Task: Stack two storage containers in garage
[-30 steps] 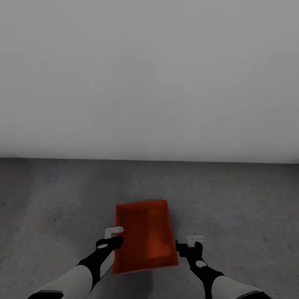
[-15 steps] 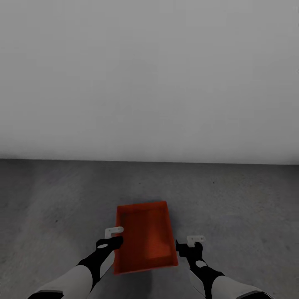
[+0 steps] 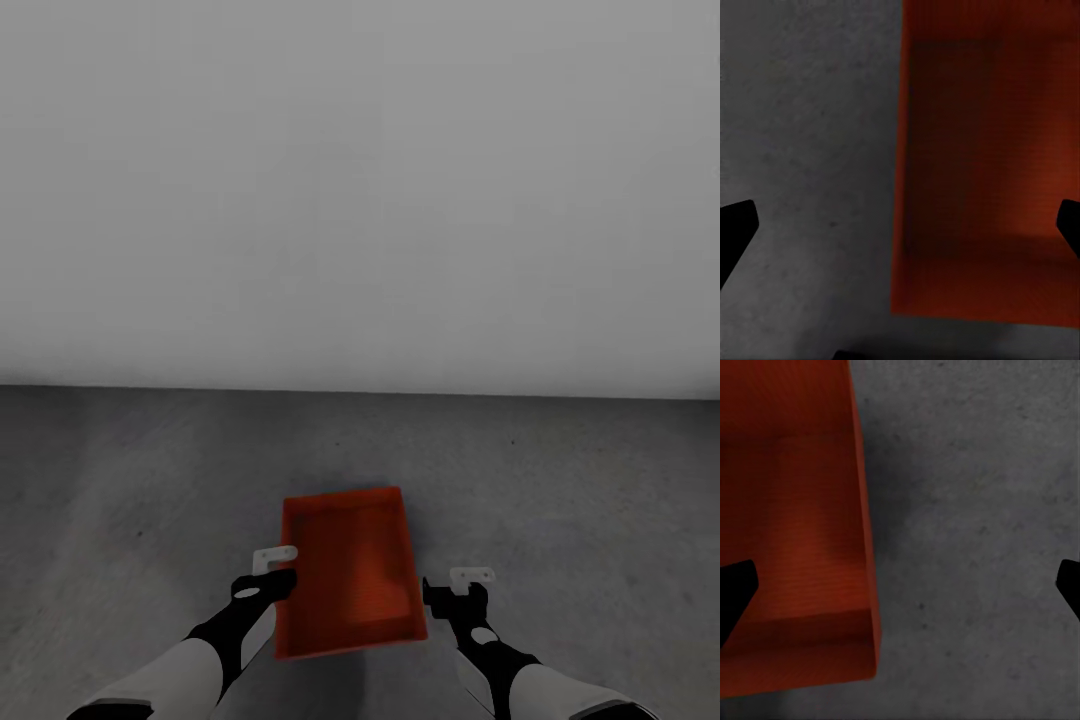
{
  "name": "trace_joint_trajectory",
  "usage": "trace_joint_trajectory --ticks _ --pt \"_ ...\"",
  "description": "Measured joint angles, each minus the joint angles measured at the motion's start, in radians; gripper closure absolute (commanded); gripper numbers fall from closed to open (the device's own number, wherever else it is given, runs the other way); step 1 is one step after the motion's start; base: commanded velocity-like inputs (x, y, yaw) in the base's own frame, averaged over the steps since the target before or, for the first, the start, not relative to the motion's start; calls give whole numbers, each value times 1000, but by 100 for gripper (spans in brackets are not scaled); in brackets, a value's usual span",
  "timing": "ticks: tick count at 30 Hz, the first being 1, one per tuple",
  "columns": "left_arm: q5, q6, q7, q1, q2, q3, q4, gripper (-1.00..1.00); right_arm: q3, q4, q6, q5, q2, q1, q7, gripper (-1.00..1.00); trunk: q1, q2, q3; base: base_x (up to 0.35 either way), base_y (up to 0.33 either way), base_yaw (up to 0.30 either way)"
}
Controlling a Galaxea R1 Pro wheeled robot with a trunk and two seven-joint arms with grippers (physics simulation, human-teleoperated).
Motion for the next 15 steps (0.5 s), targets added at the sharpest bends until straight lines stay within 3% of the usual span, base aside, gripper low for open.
trace_joint_trajectory --ticks 15 --pt "0 0 0 0 0 0 1 -100 0 0 0 0 0 0 0 -100 -58 105 47 0 0 0"
